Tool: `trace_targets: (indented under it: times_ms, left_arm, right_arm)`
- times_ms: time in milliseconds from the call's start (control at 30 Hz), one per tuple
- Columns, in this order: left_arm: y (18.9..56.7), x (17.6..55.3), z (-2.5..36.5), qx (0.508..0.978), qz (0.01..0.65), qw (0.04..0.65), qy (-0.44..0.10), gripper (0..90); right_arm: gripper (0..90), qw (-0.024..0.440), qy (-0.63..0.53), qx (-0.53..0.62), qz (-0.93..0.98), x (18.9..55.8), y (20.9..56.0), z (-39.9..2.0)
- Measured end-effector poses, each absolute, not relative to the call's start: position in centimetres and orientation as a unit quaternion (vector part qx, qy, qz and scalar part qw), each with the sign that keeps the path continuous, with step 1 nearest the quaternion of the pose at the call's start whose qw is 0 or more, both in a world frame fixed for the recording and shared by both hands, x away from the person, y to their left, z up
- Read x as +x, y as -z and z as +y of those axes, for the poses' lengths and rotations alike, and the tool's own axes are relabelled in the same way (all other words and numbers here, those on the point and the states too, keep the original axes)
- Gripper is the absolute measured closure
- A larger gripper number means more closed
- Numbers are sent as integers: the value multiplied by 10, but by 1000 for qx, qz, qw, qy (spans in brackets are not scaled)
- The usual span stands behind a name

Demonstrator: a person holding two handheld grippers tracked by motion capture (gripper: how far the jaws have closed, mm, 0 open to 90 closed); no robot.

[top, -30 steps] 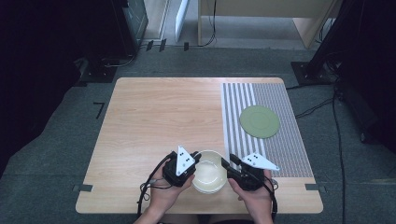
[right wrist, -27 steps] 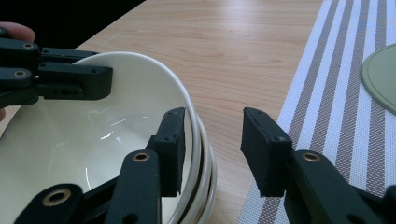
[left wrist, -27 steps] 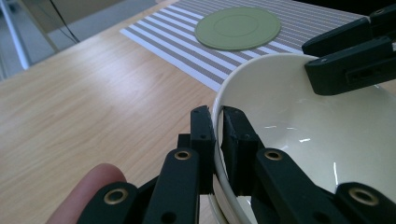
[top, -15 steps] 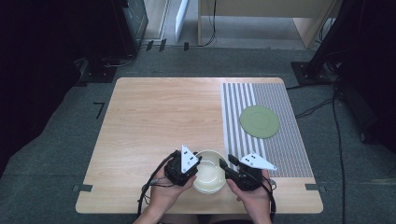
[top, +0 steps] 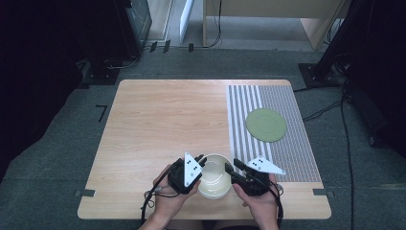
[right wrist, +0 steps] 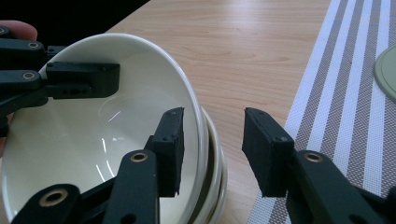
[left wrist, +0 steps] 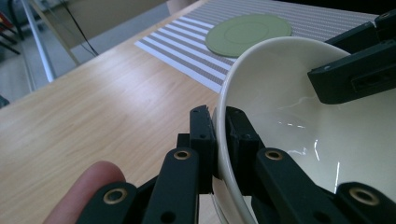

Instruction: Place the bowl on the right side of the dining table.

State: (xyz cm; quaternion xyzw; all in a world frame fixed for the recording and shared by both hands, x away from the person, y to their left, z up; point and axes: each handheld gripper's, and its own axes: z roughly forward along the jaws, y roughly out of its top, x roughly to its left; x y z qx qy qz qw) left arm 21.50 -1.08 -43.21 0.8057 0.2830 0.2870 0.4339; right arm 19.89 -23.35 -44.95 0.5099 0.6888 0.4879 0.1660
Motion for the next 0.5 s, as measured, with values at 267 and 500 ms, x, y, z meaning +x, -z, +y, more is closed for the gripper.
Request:
trace_targets:
  times_ms: [267,500]
  left_arm:
    - [423,208,-6,782,272,467,-310,835]
    - [418,201,-4,762,268,487,-331,835]
  right_arm:
    - [655,150,-507,506,682,196,444,-229]
    - [731,137,-506,518,676,193,440,-223]
